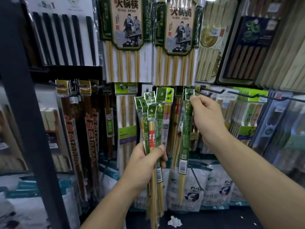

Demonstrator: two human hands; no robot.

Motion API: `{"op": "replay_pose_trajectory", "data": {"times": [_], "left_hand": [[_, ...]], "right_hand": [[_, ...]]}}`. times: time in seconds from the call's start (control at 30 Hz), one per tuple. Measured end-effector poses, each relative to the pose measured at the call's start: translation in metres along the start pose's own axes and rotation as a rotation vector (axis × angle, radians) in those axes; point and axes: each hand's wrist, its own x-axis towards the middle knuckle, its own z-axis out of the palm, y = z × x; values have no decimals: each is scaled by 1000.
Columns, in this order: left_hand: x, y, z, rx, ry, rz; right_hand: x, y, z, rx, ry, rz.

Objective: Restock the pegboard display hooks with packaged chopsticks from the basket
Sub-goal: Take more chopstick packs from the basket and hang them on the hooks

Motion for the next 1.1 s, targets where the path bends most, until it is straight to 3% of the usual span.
{"op": "replay_pose_trajectory", "data": {"times": [0.37,0.6,0.87,1.1], "left_hand": [[0,-2,4,-14,-7,7],[-5,3,9,-4,-123,53],[-6,7,13,-180,-41,-27],[-6,7,18,-192,-32,6]], "right_hand": [[-8,11,0,-69,132,-26],[-32,-6,9,52,-128,-167],[-27,-3,8,179,-155,16],[-27,-6,5,150,-147,-52]]}}
